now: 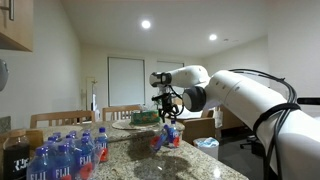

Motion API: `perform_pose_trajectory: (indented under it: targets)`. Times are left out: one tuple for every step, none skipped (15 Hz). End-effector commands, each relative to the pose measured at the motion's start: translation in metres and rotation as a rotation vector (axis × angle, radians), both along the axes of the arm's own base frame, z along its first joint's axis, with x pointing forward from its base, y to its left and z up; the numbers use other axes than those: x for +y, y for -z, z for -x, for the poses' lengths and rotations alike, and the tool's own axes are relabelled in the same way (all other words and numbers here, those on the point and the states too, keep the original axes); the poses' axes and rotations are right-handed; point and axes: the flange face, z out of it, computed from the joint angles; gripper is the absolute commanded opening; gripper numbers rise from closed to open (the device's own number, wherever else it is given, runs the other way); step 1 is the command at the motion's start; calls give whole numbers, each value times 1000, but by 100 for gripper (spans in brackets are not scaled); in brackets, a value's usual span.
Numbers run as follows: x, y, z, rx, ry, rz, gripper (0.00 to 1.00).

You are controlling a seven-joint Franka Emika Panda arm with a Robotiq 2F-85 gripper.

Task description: Put three bottles of water a step above

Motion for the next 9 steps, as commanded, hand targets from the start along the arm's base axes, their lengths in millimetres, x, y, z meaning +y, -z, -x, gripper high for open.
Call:
perform_pose_trajectory:
  targets:
    - [-5,-8,9,29,-29,2,100]
    - [-5,-8,10,34,-38,-5,100]
    - [-4,-7,11,42,-49,-19,100]
    - [-2,-6,12,41,-62,-39,100]
    - [-1,-6,12,39,-78,-54,100]
    - [0,-7,11,23,-86,-73,100]
    - [1,-7,10,11,-89,-93,100]
    - [3,-6,10,11,-112,-115,100]
    - [5,-6,9,7,-146,-125,100]
